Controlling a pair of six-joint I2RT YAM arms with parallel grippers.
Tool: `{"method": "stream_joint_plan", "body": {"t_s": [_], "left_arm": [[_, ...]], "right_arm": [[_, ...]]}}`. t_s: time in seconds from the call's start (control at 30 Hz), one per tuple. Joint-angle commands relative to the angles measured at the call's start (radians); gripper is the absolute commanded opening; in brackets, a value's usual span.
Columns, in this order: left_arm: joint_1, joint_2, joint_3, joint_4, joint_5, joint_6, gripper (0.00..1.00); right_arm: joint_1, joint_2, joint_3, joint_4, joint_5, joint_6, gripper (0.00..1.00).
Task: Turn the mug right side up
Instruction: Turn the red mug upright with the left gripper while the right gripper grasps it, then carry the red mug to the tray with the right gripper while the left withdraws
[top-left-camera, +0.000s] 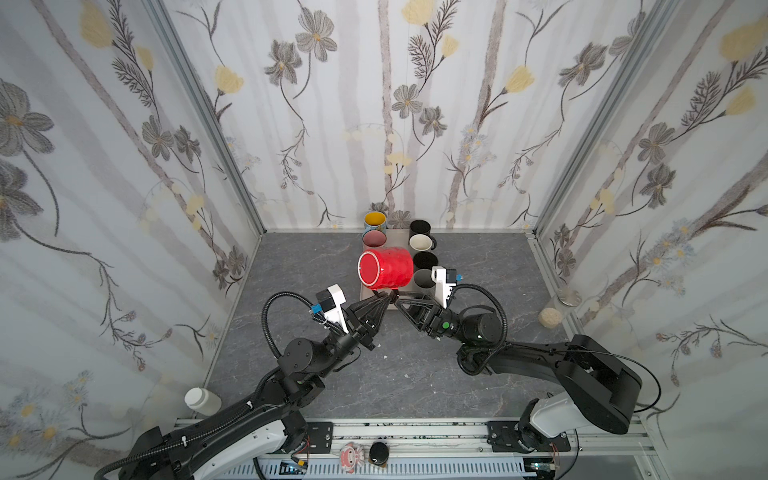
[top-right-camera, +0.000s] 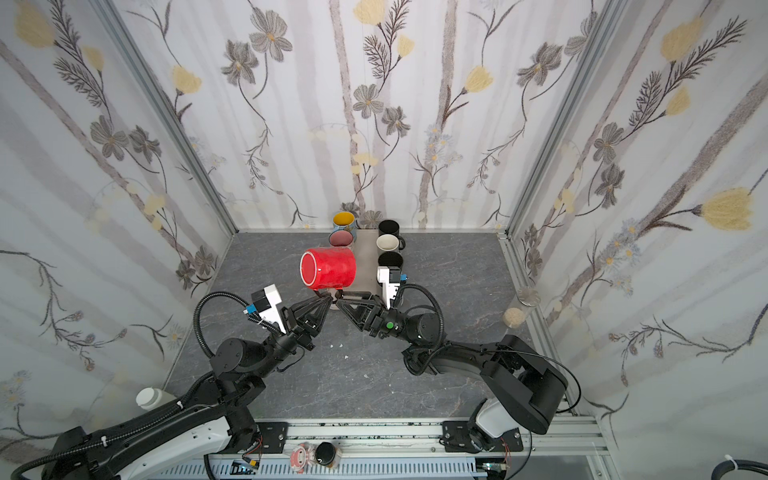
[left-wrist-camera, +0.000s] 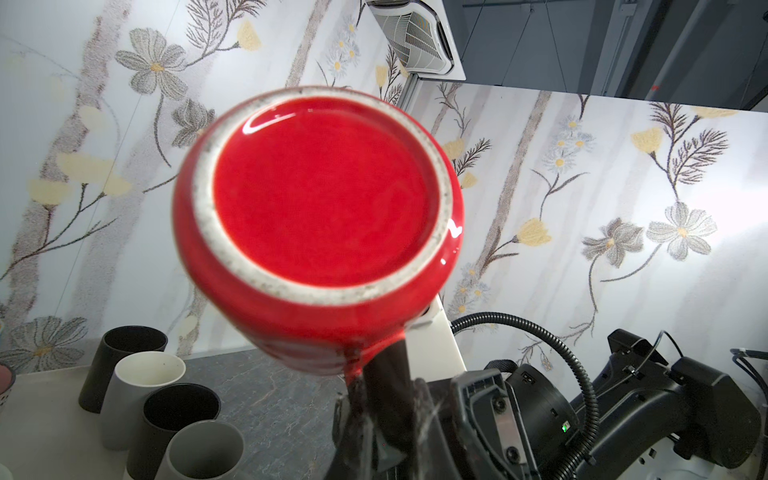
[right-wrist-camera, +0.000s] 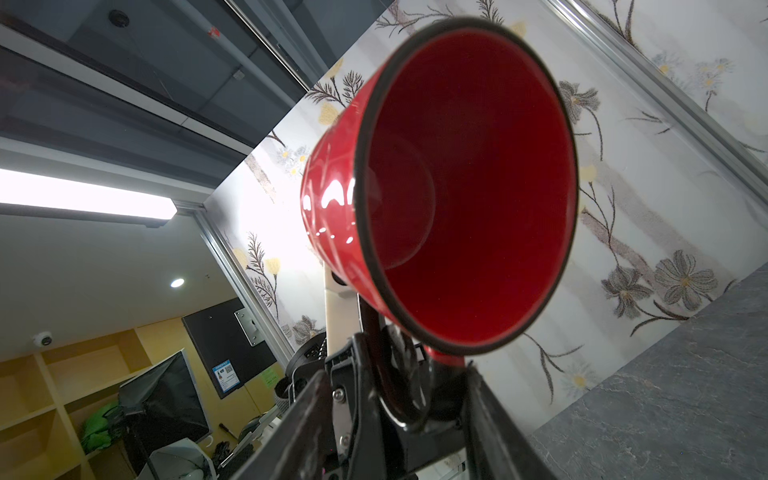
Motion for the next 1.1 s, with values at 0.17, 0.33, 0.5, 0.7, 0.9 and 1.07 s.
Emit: {"method": "stream_joint_plan", "body": {"t_s": [0.17, 0.33, 0.5, 0.7, 0.9, 1.07], "left_arm": [[0.001, 0.015, 0.018, 0.089, 0.020, -0.027, 0.00], [0.001, 0.017, 0.037, 0.012, -0.037, -0.060, 0.26], [0.002, -0.006, 0.011, -0.034, -0.123, -0.082, 0.78], [0.002, -0.064, -0.017, -0.127, -0.232, -0.098, 1.00], [0.001, -0.235, -0.074, -0.258, -0.414, -0.094, 1.00], [0.002, -0.373, -0.104, -0.346, -0.496, -0.074, 1.00]], "right_arm": [[0.003, 0.007, 0.022, 0.146, -0.015, 0.050, 0.12], [-0.002, -0.048, -0.004, 0.064, 0.019, 0.001, 0.00], [-0.025, -0.153, -0.058, -0.094, 0.099, -0.087, 0.00], [-0.048, -0.301, -0.053, -0.505, 0.222, -0.253, 0.00], [-0.049, -0.327, 0.111, -1.182, 0.450, -0.572, 0.00], [-0.047, -0.184, 0.273, -1.500, 0.532, -0.780, 0.00]]}}
